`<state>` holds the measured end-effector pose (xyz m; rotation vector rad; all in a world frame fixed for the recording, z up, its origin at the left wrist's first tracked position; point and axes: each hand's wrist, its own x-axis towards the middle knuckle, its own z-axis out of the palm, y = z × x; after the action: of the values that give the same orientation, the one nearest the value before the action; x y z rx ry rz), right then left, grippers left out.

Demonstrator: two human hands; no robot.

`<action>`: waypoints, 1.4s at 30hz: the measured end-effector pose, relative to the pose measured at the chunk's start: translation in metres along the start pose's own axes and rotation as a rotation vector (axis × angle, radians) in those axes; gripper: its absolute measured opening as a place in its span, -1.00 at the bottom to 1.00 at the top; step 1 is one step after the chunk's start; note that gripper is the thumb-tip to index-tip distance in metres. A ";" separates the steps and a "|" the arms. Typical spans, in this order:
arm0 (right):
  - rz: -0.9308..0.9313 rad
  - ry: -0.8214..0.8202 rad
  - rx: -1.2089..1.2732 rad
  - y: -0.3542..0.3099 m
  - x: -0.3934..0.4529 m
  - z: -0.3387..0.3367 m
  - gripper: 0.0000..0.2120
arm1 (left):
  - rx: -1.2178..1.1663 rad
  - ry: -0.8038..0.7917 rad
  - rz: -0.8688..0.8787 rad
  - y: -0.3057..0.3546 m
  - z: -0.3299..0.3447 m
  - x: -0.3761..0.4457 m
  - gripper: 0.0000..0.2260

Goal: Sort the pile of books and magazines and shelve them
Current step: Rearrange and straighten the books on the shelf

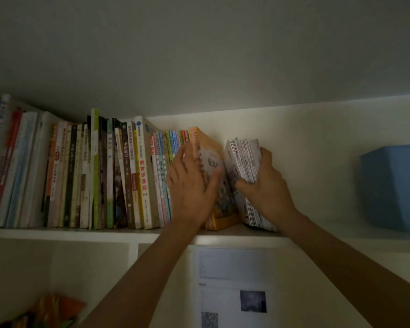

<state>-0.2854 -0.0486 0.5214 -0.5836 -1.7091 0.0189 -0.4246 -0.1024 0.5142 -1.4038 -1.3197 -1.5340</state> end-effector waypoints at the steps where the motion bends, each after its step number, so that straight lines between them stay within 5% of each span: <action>1: 0.001 0.000 -0.014 -0.002 0.000 0.002 -0.32 | -0.012 -0.053 0.096 -0.006 -0.011 0.001 -0.29; 4: -0.013 0.001 -0.026 -0.005 0.000 0.010 -0.34 | -0.058 -0.383 0.269 -0.022 -0.041 0.012 -0.19; 7: -0.009 0.023 -0.026 -0.010 0.001 0.017 -0.36 | 0.138 -0.582 0.297 -0.038 -0.045 0.017 0.05; 13: -0.019 0.024 -0.015 -0.014 0.005 0.033 -0.34 | 0.347 -0.470 0.280 -0.043 -0.017 0.009 0.02; 17: -0.056 -0.118 0.003 -0.012 0.007 0.030 -0.33 | 0.337 -0.501 0.288 -0.046 -0.019 0.011 0.02; 23: 0.049 -0.277 0.185 -0.015 0.009 0.019 -0.12 | -0.006 -0.442 0.383 -0.045 -0.036 0.013 -0.30; 29: 0.058 -0.323 0.152 -0.008 0.010 0.023 0.03 | 0.388 -0.394 0.393 -0.044 -0.026 0.020 -0.23; 36: -0.004 -0.317 0.089 -0.013 0.008 0.024 -0.07 | 0.307 -0.460 0.390 -0.053 -0.026 0.027 -0.26; 42: 0.030 -0.421 0.120 -0.005 -0.001 -0.004 -0.06 | 0.455 -0.449 0.363 -0.044 -0.021 0.015 -0.04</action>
<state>-0.2831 -0.0547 0.5227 -0.5406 -2.0891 0.2806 -0.4753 -0.1082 0.5200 -1.6164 -1.4509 -0.6473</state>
